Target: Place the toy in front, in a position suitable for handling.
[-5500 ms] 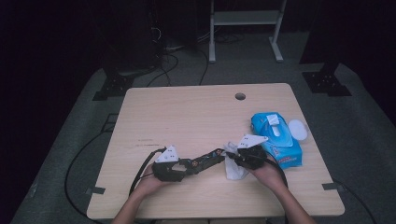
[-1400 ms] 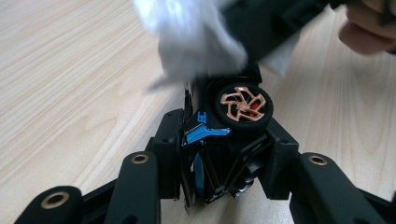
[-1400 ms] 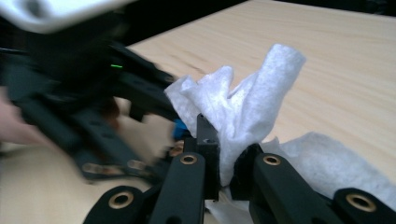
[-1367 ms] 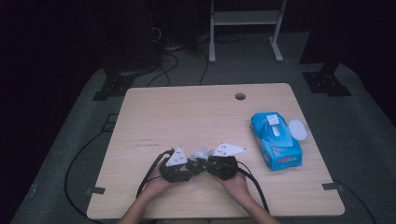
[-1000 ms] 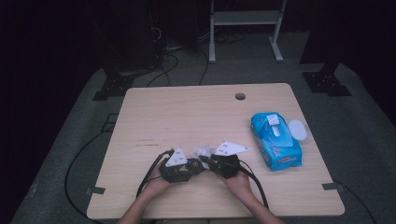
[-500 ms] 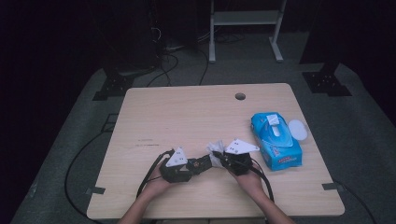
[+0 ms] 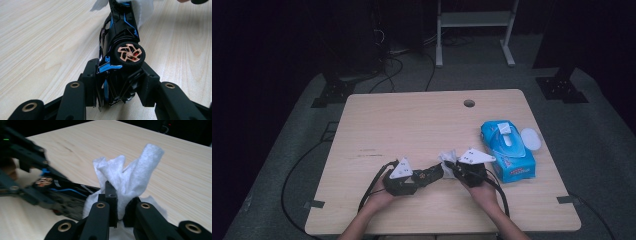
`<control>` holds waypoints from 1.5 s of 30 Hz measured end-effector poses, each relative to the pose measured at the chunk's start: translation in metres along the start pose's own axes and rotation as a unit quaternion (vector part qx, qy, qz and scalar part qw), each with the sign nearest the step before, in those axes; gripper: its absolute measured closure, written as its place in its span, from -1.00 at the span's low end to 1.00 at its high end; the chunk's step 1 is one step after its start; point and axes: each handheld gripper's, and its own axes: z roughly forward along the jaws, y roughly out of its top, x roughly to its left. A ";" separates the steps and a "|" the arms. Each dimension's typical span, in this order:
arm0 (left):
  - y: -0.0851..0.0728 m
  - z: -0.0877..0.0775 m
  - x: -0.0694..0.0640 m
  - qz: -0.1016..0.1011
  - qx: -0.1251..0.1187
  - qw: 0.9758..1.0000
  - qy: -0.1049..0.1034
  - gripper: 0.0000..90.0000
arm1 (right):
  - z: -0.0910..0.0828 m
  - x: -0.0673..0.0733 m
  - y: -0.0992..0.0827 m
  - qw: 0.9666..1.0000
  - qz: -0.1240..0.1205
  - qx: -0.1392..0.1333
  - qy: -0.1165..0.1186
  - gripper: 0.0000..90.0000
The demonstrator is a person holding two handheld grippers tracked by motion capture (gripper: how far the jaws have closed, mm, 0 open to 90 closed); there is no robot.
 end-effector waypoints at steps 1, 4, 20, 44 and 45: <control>0.000 0.000 0.000 0.000 0.000 1.000 0.000 0.29 | -0.001 -0.004 -0.001 1.000 0.004 0.000 -0.006 0.89; 0.000 0.000 0.000 0.000 -0.001 1.000 -0.001 0.29 | -0.001 -0.005 -0.001 1.000 0.012 -0.002 -0.010 0.89; 0.000 0.000 0.000 0.003 0.001 1.000 0.000 0.29 | 0.002 0.000 0.000 1.000 0.024 -0.004 0.007 0.89; 0.000 -0.001 0.000 0.005 0.003 1.000 0.004 0.29 | -0.002 -0.010 -0.002 1.000 0.023 -0.004 -0.010 0.89; 0.000 -0.001 0.000 0.007 0.003 1.000 0.004 0.29 | -0.002 -0.010 -0.002 1.000 0.022 -0.004 -0.012 0.89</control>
